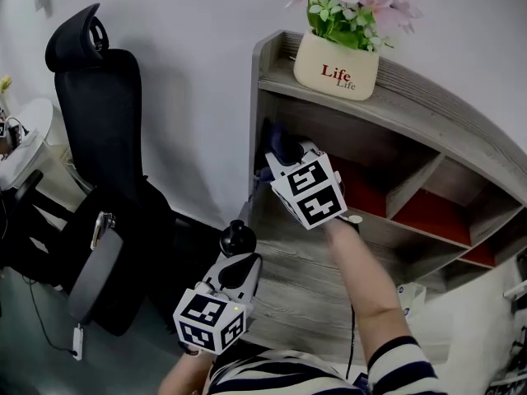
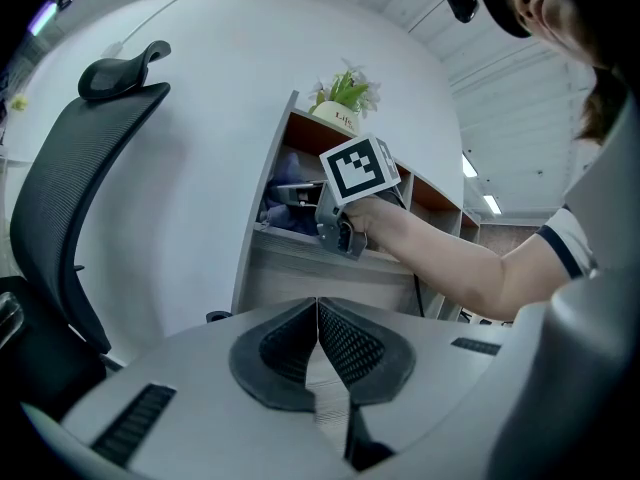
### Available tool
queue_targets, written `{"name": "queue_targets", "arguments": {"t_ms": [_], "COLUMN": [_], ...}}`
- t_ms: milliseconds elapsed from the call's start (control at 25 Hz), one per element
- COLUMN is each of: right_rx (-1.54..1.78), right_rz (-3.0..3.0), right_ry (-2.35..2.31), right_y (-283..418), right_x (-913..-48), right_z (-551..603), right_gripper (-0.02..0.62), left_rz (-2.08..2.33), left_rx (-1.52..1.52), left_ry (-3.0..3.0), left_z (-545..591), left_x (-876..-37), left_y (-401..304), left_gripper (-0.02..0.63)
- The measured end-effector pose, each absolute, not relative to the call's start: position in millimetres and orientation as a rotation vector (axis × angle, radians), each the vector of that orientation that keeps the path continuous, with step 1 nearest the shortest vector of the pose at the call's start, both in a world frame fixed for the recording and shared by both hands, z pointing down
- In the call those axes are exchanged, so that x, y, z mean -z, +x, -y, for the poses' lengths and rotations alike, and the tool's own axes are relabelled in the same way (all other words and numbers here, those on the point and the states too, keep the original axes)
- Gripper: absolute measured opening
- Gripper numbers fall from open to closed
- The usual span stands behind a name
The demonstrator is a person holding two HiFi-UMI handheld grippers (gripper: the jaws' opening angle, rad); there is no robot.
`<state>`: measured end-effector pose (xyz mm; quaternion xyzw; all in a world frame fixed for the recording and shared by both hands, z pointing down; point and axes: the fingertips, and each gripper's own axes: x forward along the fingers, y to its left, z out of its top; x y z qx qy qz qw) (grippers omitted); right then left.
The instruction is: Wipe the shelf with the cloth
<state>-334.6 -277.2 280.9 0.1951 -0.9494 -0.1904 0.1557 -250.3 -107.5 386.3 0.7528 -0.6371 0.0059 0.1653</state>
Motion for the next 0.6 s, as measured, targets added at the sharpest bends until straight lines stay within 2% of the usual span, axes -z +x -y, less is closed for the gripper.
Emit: {"name": "queue_targets", "arguments": {"t_ms": [320, 600], "right_rx": [0.485, 0.797], "right_rz": [2.858, 2.580], "right_ry": [0.663, 0.560], "right_y": [-324.1, -330.0], "right_x": [-254.2, -289.1], "right_z": [274.7, 266.6], "right_gripper": [0.044, 0.044], "left_rz": [1.813, 1.799], "left_rx": [-0.005, -0.004], "left_ry": [2.139, 2.157], "left_z": [109.4, 110.0], "left_x": [-386.8, -385.5], "left_y": [-251.1, -244.5], "left_gripper": [0.017, 0.017]}}
